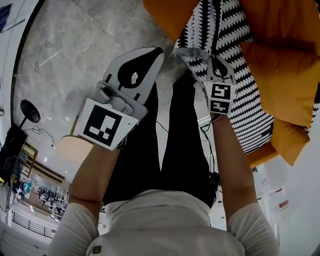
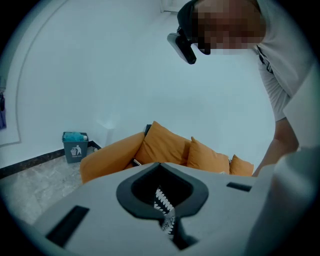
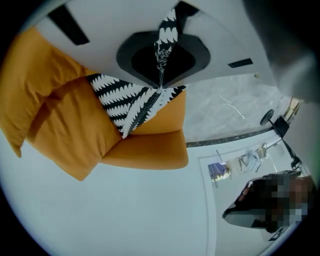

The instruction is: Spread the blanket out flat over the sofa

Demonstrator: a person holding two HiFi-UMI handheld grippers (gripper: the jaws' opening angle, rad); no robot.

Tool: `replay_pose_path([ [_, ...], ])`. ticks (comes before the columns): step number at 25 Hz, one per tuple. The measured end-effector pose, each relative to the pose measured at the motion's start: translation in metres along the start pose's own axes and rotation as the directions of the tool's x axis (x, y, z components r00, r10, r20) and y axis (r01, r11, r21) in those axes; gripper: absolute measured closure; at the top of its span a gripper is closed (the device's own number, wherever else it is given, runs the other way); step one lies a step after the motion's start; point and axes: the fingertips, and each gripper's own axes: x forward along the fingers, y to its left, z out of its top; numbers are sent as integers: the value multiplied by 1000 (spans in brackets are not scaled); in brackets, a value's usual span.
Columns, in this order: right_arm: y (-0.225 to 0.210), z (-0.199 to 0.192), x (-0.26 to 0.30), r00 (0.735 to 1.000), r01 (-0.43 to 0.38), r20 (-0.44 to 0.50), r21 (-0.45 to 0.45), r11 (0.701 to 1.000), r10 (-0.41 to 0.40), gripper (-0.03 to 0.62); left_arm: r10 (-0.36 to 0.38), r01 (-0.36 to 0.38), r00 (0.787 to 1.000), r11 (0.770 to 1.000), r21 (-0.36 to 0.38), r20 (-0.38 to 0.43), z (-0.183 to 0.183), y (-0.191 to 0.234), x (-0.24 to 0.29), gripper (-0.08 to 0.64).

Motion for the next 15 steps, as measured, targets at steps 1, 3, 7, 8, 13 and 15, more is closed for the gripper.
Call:
replay_pose_path([
  [1,11,12,0,1000,-11,0,-21,1000,11,555,7,-7,1000,1000,-12,4,3,7,-8,551],
  [3,34,35,3,999,-35,0,-59,998,35,555,16,-16,1000,999,-30,9,8,21,-26,551],
  [7,78,84,23,996,-83,7,-130,988,84,556,43,-42,999,998,-47,10,19,52,-59,551],
  [8,87,95,32,996,-92,6,-148,985,94,555,49,-49,999,998,-47,16,24,60,-65,551],
  [13,136,160,70,992,-126,-36,-235,964,121,555,91,-88,995,992,-86,34,51,107,-108,551],
  [15,157,182,96,987,-159,-53,-278,947,151,557,129,-125,991,987,-105,34,49,133,-119,551],
])
